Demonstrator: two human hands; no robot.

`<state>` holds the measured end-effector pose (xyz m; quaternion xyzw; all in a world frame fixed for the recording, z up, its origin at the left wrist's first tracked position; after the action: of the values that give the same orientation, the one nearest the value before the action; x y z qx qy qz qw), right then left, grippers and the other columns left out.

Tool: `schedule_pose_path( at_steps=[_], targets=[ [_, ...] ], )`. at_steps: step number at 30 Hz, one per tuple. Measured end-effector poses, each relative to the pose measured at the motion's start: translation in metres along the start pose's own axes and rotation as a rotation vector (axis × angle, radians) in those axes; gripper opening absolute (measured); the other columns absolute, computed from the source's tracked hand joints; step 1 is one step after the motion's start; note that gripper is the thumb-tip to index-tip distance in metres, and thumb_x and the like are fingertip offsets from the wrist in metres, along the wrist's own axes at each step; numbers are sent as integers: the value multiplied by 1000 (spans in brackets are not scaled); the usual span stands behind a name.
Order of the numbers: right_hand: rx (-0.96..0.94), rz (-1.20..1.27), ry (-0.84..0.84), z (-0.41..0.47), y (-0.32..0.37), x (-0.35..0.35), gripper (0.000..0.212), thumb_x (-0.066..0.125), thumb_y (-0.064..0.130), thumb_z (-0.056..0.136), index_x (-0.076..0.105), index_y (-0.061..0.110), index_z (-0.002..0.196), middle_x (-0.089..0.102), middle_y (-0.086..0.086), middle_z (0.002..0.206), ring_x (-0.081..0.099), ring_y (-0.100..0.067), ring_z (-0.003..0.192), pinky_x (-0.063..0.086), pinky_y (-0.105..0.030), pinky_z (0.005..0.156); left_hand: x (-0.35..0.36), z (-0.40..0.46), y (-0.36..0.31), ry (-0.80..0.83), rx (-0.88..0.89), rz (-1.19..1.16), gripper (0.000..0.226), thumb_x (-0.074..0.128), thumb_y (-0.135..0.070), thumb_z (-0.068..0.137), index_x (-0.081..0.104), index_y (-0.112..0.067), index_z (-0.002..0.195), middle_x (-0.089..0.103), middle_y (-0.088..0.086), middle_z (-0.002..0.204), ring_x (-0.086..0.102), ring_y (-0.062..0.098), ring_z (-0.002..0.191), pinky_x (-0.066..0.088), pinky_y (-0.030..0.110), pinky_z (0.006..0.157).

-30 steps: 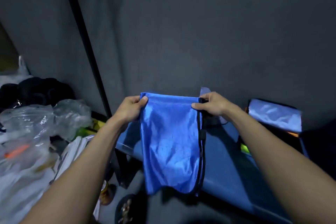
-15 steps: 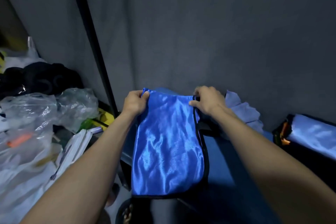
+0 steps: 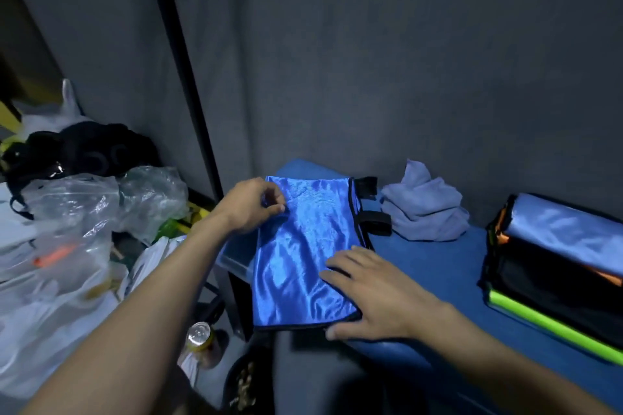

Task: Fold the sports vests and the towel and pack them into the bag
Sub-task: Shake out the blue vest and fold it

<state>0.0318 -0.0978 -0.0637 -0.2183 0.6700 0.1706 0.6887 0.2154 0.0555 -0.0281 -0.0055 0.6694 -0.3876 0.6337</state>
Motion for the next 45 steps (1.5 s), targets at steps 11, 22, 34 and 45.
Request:
schedule_pose_path(
  at_steps=[11,22,34,45],
  targets=[
    [123,65,81,-12,12,27,87,15,53,85,29,9,159,27,-14,165,26,-33,153,13,-39,124,55,-113,16,443,-558,-358,43,72,-43,92,63,-1,97,74,10,75,76,26,68,62,39,64],
    [181,340,-101,-18,-2,19,61,52,43,100,41,17,154,45,-1,156,38,-17,145,22,-20,118,36,-103,-5,48,-520,-1084,17,68,-7,94,54,-16,94,58,9,86,59,18,65,56,32,49],
    [407,763,-249,-15,-41,-3,15,56,36,98,62,29,86,65,-1,76,57,-12,69,45,-31,69,22,-82,-18,-54,-501,-1288,13,57,-6,100,63,-17,97,69,3,76,69,15,59,61,29,58],
    [248,470,-160,-22,-23,-1,39,50,55,98,64,26,121,65,8,109,60,-13,102,49,-37,91,17,-97,-16,21,-550,-1028,10,58,-8,97,64,-15,102,57,4,83,59,13,51,54,26,46]
  ],
)
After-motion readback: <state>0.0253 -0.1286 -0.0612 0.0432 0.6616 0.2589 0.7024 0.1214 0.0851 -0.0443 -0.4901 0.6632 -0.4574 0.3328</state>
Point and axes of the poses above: each hand's wrist, its own z-axis towards the middle knuckle, its own x-axis out of the palm, y = z × x, the point moved 8 cm from there along z, towards the middle knuckle
